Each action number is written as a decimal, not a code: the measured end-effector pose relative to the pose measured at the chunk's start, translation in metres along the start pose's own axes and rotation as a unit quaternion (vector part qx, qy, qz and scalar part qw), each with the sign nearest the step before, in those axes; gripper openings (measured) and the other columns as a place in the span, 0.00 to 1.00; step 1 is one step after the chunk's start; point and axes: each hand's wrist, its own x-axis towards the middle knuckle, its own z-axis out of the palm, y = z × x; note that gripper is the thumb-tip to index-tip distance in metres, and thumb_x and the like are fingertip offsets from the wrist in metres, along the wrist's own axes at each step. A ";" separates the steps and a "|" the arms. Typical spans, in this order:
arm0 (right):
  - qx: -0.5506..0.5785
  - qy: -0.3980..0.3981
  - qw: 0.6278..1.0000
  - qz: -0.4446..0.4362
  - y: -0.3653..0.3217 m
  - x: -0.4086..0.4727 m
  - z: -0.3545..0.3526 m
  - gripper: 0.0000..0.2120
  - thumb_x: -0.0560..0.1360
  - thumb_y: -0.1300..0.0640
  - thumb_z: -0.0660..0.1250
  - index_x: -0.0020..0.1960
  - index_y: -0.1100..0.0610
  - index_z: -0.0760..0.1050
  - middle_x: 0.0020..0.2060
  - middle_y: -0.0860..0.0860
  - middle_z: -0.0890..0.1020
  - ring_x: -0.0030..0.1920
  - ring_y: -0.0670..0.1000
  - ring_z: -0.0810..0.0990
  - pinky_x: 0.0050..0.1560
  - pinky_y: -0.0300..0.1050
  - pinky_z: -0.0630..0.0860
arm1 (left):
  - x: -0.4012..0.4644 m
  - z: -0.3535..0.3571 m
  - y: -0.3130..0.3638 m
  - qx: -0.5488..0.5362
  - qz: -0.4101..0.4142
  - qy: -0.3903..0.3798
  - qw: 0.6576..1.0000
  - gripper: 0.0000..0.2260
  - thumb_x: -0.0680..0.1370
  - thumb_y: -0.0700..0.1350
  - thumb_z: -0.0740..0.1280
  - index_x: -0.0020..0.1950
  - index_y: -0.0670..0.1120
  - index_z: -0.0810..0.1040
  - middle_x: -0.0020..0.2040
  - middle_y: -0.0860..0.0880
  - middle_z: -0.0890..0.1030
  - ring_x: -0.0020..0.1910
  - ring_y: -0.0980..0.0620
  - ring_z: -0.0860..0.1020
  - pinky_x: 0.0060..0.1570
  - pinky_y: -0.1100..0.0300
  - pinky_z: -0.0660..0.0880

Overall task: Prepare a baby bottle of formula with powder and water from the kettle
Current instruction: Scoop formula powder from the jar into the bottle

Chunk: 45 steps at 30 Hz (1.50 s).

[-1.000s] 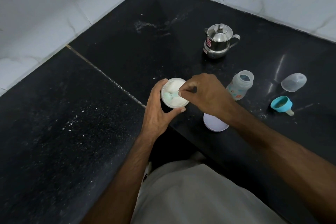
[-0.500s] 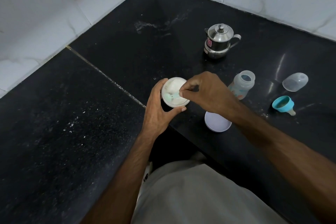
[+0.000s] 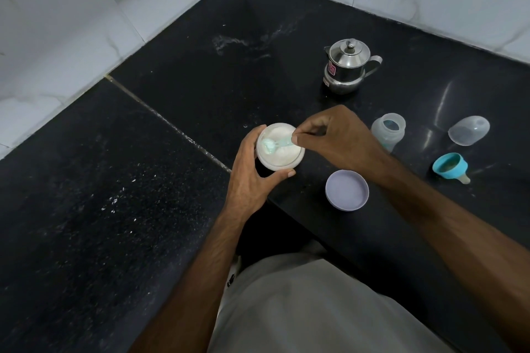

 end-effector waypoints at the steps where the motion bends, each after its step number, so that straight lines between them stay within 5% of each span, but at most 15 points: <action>1: 0.003 -0.001 1.000 0.000 0.001 0.000 0.000 0.04 0.73 0.57 0.73 0.47 0.54 0.85 0.41 0.44 0.86 0.42 0.38 0.83 0.47 0.32 0.78 | 0.000 0.000 0.000 0.000 0.002 -0.001 1.000 0.38 0.66 0.44 0.80 0.71 0.46 0.66 0.68 0.55 0.71 0.68 0.53 0.70 0.65 0.53 0.71; 8: 0.049 0.010 0.998 0.023 0.006 0.001 -0.005 0.03 0.74 0.58 0.72 0.45 0.54 0.85 0.36 0.43 0.85 0.39 0.39 0.82 0.45 0.34 0.77 | 0.006 -0.002 -0.001 0.001 0.007 -0.005 1.000 0.37 0.66 0.44 0.80 0.71 0.46 0.67 0.67 0.52 0.72 0.68 0.50 0.71 0.64 0.47 0.72; 16: 0.100 0.040 0.992 0.063 0.003 0.000 -0.015 0.05 0.75 0.59 0.70 0.43 0.56 0.84 0.30 0.45 0.82 0.24 0.39 0.72 0.27 0.29 0.67 | 0.018 -0.005 -0.002 0.006 -0.014 -0.025 1.000 0.37 0.67 0.46 0.80 0.71 0.49 0.66 0.66 0.56 0.73 0.67 0.54 0.72 0.64 0.51 0.73; 23: 0.094 0.067 0.992 0.057 0.001 0.000 -0.024 0.06 0.75 0.57 0.70 0.41 0.48 0.83 0.31 0.46 0.83 0.25 0.40 0.73 0.28 0.29 0.70 | 0.026 -0.006 -0.003 0.006 -0.039 -0.044 0.998 0.36 0.67 0.48 0.79 0.72 0.51 0.66 0.66 0.56 0.74 0.66 0.57 0.72 0.64 0.53 0.73; 30: 0.136 0.080 0.984 0.080 0.003 -0.001 -0.027 0.04 0.75 0.58 0.70 0.43 0.53 0.83 0.35 0.52 0.84 0.25 0.41 0.72 0.28 0.32 0.71 | 0.027 -0.007 0.000 0.011 -0.047 -0.051 0.998 0.40 0.66 0.55 0.78 0.73 0.53 0.63 0.69 0.55 0.70 0.68 0.56 0.70 0.67 0.52 0.70; 36: 0.187 0.117 0.970 0.102 0.006 -0.003 -0.045 0.04 0.76 0.58 0.69 0.46 0.56 0.83 0.35 0.51 0.84 0.26 0.42 0.72 0.28 0.33 0.71 | 0.035 -0.009 0.022 0.017 -0.036 -0.004 0.999 0.43 0.65 0.57 0.77 0.75 0.54 0.60 0.73 0.58 0.65 0.69 0.65 0.64 0.64 0.69 0.64; 45: 0.232 0.192 0.948 0.105 0.021 -0.023 -0.090 0.05 0.75 0.60 0.69 0.46 0.59 0.83 0.33 0.52 0.84 0.26 0.44 0.73 0.28 0.36 0.72 | 0.059 0.014 0.067 0.053 0.061 -0.030 0.996 0.40 0.68 0.51 0.77 0.75 0.49 0.62 0.73 0.53 0.66 0.70 0.61 0.65 0.67 0.73 0.61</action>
